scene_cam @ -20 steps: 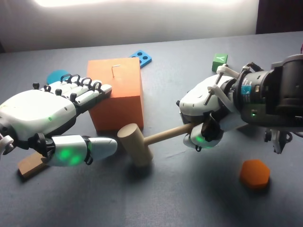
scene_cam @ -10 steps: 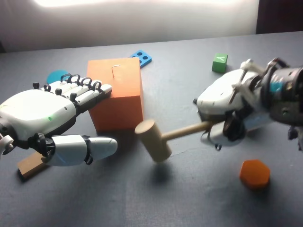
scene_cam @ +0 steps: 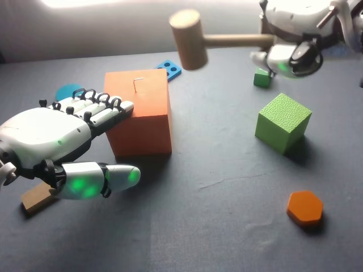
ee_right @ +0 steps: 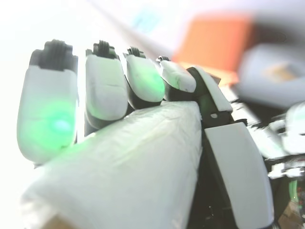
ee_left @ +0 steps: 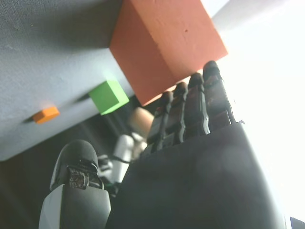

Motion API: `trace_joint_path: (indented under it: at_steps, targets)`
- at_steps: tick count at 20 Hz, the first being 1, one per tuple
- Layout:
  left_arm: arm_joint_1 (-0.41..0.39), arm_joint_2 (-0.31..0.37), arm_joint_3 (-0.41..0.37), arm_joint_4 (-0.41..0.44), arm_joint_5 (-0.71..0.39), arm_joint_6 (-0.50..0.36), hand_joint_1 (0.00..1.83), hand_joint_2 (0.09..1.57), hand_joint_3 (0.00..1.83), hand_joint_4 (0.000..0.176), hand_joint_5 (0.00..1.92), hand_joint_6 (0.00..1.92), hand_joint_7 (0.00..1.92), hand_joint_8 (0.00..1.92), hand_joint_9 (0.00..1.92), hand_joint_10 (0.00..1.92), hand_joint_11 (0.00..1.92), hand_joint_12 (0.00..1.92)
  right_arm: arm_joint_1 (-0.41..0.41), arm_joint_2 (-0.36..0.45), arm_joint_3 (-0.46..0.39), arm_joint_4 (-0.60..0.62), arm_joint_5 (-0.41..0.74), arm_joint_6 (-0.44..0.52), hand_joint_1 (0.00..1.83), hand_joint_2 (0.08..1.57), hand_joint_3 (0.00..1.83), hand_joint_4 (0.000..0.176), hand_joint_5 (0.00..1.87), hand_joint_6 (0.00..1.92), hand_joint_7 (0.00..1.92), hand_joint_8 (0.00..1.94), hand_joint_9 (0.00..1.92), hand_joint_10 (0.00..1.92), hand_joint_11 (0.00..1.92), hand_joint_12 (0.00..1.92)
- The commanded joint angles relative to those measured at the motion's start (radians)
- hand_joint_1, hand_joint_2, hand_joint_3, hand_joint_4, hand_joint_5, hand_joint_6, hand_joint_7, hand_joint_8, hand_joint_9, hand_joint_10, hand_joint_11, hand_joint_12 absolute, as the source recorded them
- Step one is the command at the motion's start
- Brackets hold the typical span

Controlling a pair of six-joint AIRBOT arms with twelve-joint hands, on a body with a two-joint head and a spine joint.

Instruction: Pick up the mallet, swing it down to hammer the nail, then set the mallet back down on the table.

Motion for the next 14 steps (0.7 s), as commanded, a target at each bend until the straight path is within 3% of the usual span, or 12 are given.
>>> trace_joint_path:
  at_steps: [1,3,5,14]
  targets:
    - [-0.006,-0.002,-0.002,0.010,-0.068,0.002,0.00,1.20,0.00,0.000,0.03,0.01,0.03,0.01,0.02,0.01,0.00,0.00,0.009,-0.001,-0.004,-0.124,-0.040,0.068,0.57,1.57,0.04,0.161,1.14,1.92,1.42,1.94,1.56,1.92,1.68,1.92]
    - [-0.005,-0.002,-0.002,0.010,-0.068,0.002,0.00,1.20,0.00,0.000,0.03,0.00,0.02,0.00,0.01,0.00,0.00,0.00,-0.007,-0.025,-0.004,-0.322,-0.122,0.220,0.59,1.57,0.03,0.169,1.15,1.92,1.42,1.94,1.56,1.92,1.65,1.92]
    - [-0.005,-0.002,-0.002,0.010,-0.068,0.002,0.00,1.20,0.00,0.000,0.03,0.01,0.03,0.01,0.02,0.00,0.00,0.00,-0.017,-0.051,-0.003,-0.385,-0.178,0.263,0.58,1.57,0.03,0.175,1.17,1.92,1.43,1.94,1.58,1.92,1.67,1.92]
    - [-0.005,-0.002,-0.003,0.010,-0.068,0.003,0.00,1.20,0.00,0.000,0.03,0.00,0.02,0.01,0.02,0.01,0.00,0.00,-0.031,-0.196,0.097,-0.400,-0.225,0.326,0.64,1.57,0.03,0.176,1.20,1.92,1.46,1.94,1.60,1.92,1.69,1.92]
